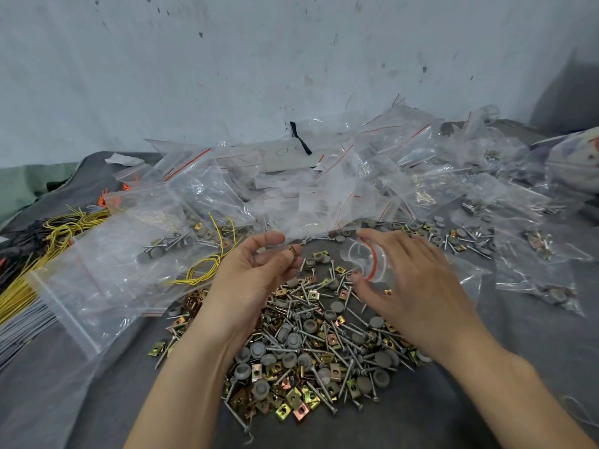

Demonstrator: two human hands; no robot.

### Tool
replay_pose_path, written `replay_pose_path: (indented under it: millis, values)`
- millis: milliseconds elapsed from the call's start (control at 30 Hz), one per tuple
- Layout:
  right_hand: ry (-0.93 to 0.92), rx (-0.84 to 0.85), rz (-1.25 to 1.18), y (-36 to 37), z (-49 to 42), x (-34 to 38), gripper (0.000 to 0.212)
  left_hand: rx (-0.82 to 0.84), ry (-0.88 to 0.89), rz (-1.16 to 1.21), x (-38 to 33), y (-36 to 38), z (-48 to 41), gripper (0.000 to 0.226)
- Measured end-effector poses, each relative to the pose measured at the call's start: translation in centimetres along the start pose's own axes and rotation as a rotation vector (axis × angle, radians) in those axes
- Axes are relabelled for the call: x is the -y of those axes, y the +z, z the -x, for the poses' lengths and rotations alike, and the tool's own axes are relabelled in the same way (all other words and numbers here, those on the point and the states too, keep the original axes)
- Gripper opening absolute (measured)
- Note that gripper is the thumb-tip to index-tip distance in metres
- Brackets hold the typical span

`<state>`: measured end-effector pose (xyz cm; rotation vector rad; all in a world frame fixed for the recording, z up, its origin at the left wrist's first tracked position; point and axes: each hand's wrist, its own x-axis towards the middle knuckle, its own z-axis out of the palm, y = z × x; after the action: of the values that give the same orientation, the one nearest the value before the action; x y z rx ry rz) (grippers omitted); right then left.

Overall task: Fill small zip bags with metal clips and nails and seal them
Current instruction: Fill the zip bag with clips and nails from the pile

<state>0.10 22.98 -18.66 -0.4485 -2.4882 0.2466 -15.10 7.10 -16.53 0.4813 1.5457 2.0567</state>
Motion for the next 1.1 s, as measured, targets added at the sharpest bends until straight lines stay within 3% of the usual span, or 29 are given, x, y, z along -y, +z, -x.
replay_pose_path:
  millis: [100,167,400,1100]
  values:
    - [0.005,0.009,-0.002,-0.1,0.0,0.0,0.055,-0.127,0.279,-0.756,0.7,-0.7,-0.2,0.020]
    - [0.011,0.018,-0.005,-0.1,0.0,0.0,0.055,-0.166,0.386,-1.044,1.0,-0.9,-0.1,0.024]
    - [0.015,0.031,-0.014,-0.5,0.0,0.1,0.054,-0.226,0.337,-1.061,1.4,-1.5,-0.8,0.022]
    - [0.017,0.045,0.001,-0.1,-0.1,0.3,0.056,-0.182,0.234,-1.099,1.7,-1.4,-0.8,0.014]
